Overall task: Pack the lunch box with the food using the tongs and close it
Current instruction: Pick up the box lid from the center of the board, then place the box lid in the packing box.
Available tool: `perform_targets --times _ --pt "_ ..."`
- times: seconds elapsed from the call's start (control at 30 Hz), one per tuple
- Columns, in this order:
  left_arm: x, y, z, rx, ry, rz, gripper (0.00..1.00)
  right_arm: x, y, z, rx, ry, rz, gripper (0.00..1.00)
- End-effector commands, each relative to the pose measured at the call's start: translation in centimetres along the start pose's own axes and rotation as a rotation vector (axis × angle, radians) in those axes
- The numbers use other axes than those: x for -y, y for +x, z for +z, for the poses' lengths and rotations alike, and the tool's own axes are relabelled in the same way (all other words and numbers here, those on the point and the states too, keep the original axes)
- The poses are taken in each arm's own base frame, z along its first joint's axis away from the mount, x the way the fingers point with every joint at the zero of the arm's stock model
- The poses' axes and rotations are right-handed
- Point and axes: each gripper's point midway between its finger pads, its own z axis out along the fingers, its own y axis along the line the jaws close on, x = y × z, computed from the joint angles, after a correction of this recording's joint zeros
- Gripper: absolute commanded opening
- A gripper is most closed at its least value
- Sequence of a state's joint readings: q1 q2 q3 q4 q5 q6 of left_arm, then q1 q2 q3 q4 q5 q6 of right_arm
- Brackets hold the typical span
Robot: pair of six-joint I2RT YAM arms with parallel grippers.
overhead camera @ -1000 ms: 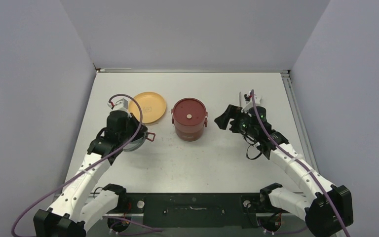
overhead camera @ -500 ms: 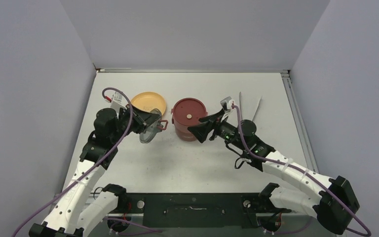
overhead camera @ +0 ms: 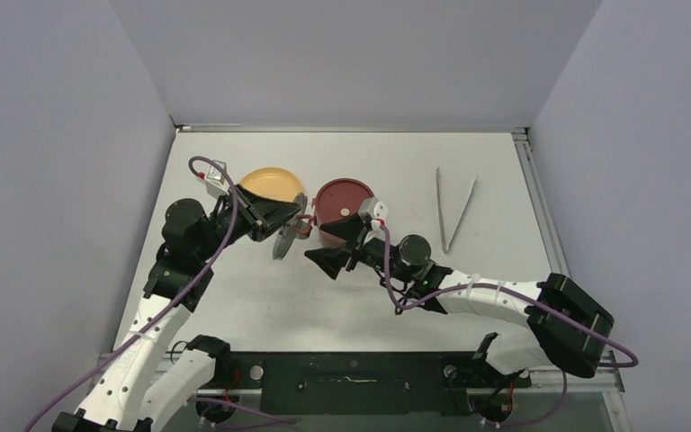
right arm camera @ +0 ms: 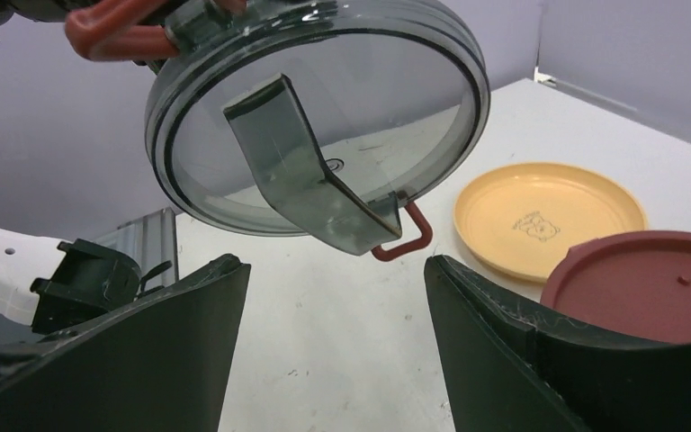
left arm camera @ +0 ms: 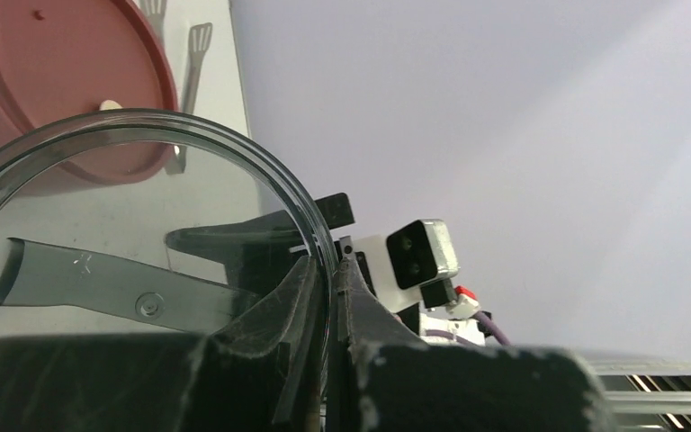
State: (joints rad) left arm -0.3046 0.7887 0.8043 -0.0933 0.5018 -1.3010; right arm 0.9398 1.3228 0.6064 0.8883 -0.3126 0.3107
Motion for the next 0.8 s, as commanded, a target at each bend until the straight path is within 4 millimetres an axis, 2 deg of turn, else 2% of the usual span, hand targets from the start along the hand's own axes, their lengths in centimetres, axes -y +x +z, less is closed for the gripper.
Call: perform_targets --times 0.0,0.17,0.37,0.5,0.63,0.77 --pt "4.4 0.3 -1.1 -0.020 0.165 0.024 0.00 -1.6 -3.8 0.9 0.193 -0.085 -0.112 0.72" --pt "4.8 0.6 -1.4 -0.034 0.181 0.018 0.00 -1.7 -3.4 2.0 0.198 -0.084 -0.160 0.69" --pt "4.6 1.1 -1.7 -0.053 0.192 0.000 0.00 -0.9 -3.7 2.4 0.230 -0.043 -0.201 0.68" --pt "4.3 1.3 -1.6 -0.068 0.194 -0.009 0.00 -1.5 -4.0 2.9 0.240 -0.063 -0.234 0.67" --pt "3.9 1.4 -1.5 -0.076 0.192 -0.006 0.00 -2.3 -4.1 3.2 0.239 -0.087 -0.251 0.50" --pt "3.4 1.5 -1.2 -0.087 0.184 0.006 0.00 -2.9 -4.2 3.3 0.211 -0.100 -0.252 0.26"
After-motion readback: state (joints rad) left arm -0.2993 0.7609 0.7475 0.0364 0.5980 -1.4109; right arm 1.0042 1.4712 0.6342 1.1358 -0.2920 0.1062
